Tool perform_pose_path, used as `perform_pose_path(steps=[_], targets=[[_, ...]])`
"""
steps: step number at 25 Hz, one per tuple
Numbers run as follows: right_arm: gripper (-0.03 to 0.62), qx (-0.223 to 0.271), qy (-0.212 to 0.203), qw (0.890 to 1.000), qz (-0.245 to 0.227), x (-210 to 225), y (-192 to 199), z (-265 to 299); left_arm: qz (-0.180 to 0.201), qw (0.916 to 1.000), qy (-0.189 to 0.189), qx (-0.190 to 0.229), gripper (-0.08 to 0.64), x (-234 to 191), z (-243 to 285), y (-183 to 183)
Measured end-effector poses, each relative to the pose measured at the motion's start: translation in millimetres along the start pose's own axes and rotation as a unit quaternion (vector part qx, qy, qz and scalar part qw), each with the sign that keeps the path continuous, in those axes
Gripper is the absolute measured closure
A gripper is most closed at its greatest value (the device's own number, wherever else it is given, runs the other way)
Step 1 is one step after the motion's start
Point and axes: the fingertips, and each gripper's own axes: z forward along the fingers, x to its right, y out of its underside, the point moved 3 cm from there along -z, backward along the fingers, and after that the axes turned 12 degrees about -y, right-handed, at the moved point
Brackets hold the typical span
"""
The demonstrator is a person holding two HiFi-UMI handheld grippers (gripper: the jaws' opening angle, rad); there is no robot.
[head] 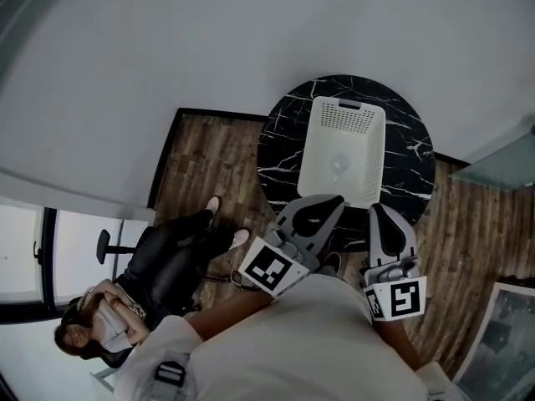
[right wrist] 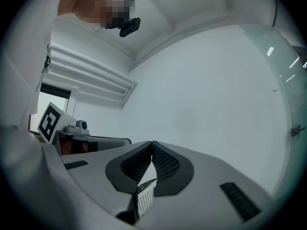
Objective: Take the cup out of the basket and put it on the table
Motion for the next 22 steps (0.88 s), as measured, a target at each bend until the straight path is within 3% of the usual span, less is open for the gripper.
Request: perform_pose_path(steps=[22], targets=[[0.584, -0.074, -0.048, 0.996, 0.026, -5.2, 47.7, -3.7, -0.022, 0.9963, -0.026, -0.079, 0.555, 3.8, -5.1, 55.6]])
